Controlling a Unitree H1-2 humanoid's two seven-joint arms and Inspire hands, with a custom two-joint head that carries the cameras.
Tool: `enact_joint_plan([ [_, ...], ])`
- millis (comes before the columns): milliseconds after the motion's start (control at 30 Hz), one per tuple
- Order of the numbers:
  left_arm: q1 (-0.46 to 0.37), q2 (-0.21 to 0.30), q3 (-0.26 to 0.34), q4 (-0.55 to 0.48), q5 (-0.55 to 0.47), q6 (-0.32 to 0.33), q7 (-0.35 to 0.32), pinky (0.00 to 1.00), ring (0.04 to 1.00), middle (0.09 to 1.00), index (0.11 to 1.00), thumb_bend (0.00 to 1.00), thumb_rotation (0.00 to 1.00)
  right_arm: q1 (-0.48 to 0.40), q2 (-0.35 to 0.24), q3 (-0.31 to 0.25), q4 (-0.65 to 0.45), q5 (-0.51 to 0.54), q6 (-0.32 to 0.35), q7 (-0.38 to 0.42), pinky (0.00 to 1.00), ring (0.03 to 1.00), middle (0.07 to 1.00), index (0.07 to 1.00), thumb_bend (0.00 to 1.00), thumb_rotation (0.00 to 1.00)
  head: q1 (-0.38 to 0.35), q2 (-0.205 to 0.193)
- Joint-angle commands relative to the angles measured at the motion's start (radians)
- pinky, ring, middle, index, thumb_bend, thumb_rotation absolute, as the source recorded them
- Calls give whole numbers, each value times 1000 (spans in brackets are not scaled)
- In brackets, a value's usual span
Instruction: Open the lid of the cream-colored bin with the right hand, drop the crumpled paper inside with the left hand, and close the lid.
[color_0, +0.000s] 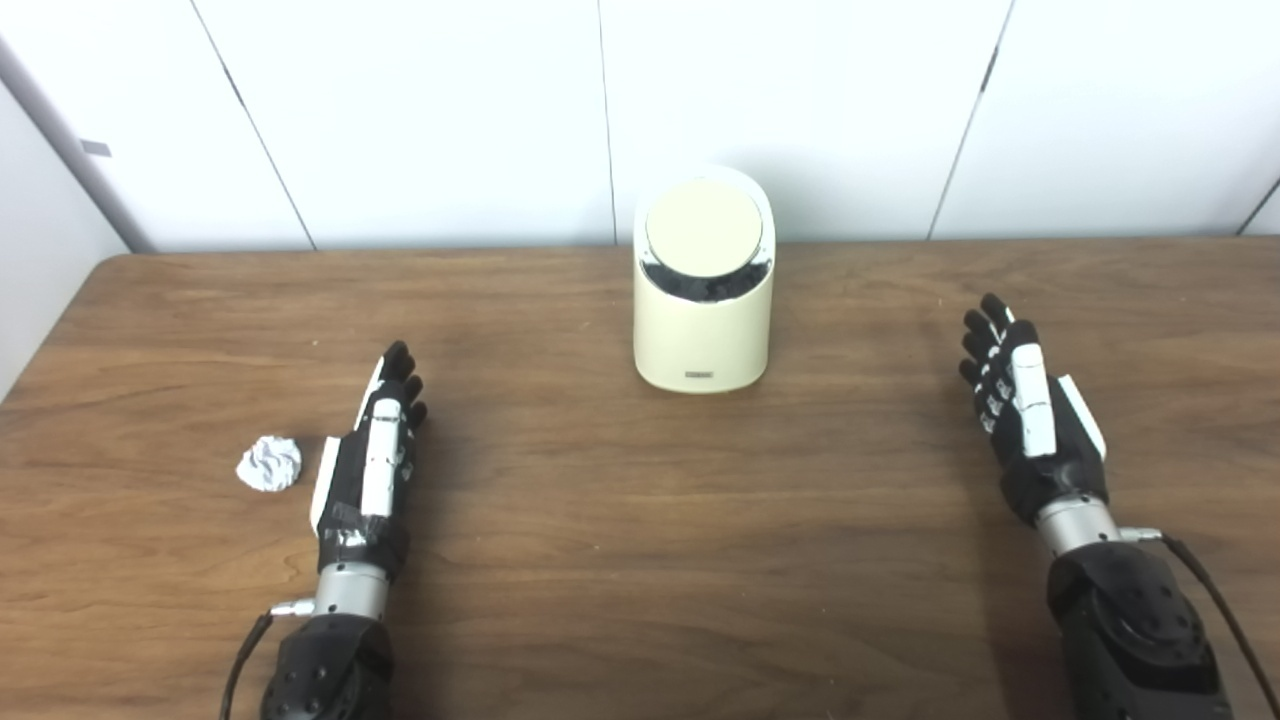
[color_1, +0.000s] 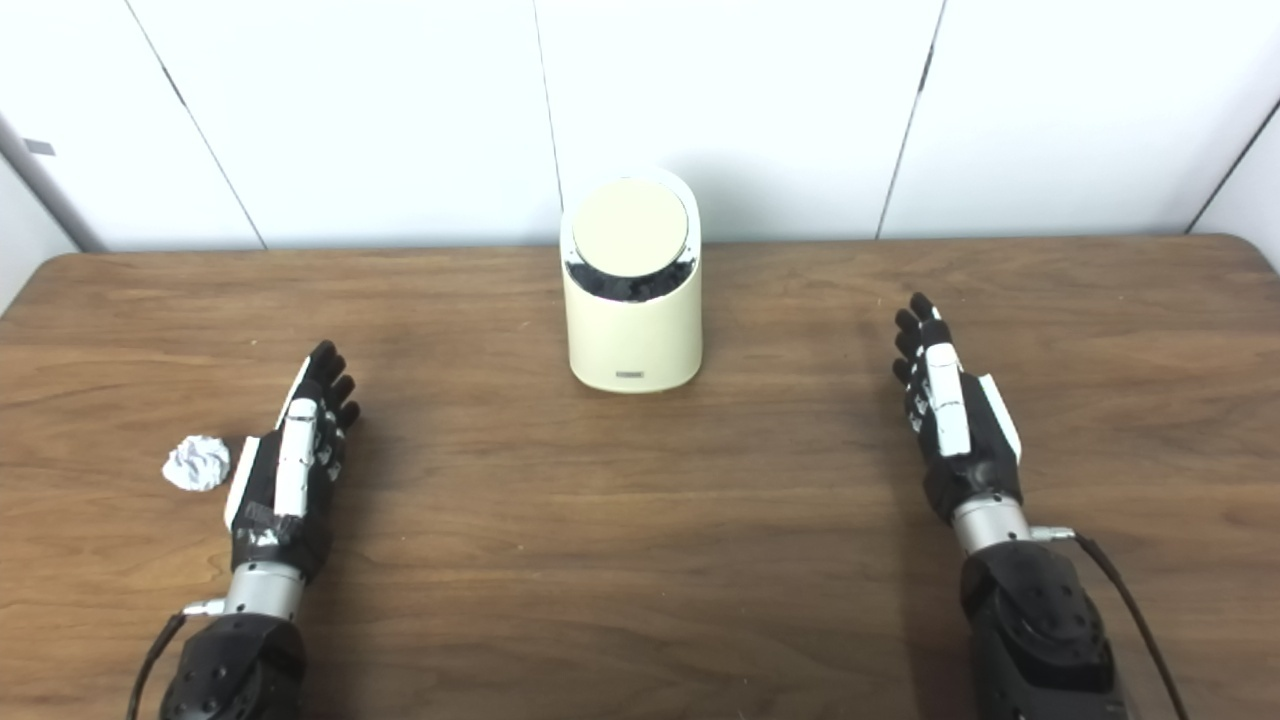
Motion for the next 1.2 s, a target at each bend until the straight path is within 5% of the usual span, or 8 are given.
enact_joint_plan([
  [0, -33, 15, -2, -28, 13, -3, 0, 1000, 1000, 1000, 1000, 368, 889, -32, 4, 0, -52, 1, -7, -6, 1000, 990, 980, 993, 528, 1000, 0, 0],
  [1167, -28, -19, -17, -32, 9, -4, 7, 1000, 1000, 1000, 1000, 356, 918, -73, 6, -31, -11, 31, -23, 2, 1000, 992, 987, 984, 566, 1000, 4, -26],
])
